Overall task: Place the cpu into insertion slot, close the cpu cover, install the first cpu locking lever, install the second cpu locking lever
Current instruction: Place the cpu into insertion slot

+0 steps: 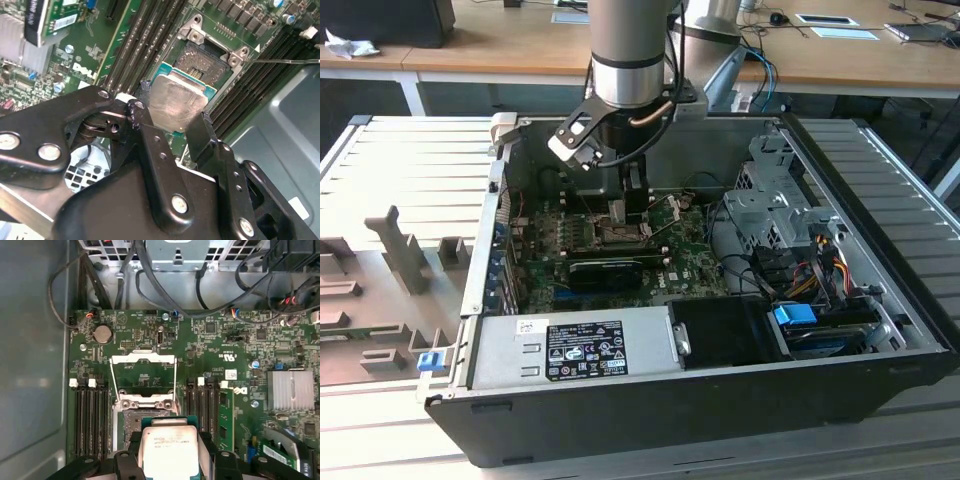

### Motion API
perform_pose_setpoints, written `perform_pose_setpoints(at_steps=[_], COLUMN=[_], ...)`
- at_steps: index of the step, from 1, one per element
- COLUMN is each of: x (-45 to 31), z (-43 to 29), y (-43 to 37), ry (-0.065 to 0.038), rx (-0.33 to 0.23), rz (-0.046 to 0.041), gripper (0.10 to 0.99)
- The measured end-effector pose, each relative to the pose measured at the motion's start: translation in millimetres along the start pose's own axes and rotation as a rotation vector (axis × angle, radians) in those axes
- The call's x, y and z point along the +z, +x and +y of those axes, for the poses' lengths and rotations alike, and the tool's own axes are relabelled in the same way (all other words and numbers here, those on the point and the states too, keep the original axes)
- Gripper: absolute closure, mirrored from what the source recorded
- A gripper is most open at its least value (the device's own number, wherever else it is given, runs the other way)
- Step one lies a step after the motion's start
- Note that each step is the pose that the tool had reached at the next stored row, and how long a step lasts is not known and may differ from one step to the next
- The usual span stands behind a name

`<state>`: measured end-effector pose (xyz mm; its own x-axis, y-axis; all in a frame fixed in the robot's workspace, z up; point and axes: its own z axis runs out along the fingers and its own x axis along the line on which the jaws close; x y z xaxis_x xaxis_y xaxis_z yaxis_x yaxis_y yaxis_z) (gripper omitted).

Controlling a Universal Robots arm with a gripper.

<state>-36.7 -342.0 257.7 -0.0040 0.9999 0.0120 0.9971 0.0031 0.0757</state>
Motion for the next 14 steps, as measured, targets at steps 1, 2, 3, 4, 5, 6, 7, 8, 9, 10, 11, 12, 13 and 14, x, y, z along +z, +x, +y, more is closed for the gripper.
perform_pose_setpoints(at_steps=[1,2,3,4,5,6,7,8,9,10,11,12,13,14], x=[2.3,5.4,8.6,12.4,14.6,16.3,19.0,24.3,26.2,28.0,30.8,32.3,33.5,34.3], z=[-0.5,-1.3,-3.0,-5.6,-6.8,-7.7,-9.2,-12.5,-12.9,-13.0,-13.2,-13.3,-13.4,-13.4], y=[1.2,2.6,3.5,4.8,5.6,6.3,7.3,9.4,9.9,10.3,11.5,13.5,15.1,16.3], ry=[0.0,0.0,0.0,0.0,0.0,0.0,0.0,0.0,0.0,0.0,0.0,0.0,0.0,0.0], rx=[0.0,0.0,0.0,0.0,0.0,0.0,0.0,0.0,0.0,0.0,0.0,0.0,0.0,0.0], rz=[0.0001,0.0003,0.0001,0.0002,0.0002,0.0002,0.0002,0.0002,0.0002,0.0002,0.0002,-0.0005,-0.0006,-0.0007], gripper=[0.557,0.557,0.557,0.557,0.557,0.557,0.557,0.557,0.557,0.557,0.557,0.557,0.557,0.557])
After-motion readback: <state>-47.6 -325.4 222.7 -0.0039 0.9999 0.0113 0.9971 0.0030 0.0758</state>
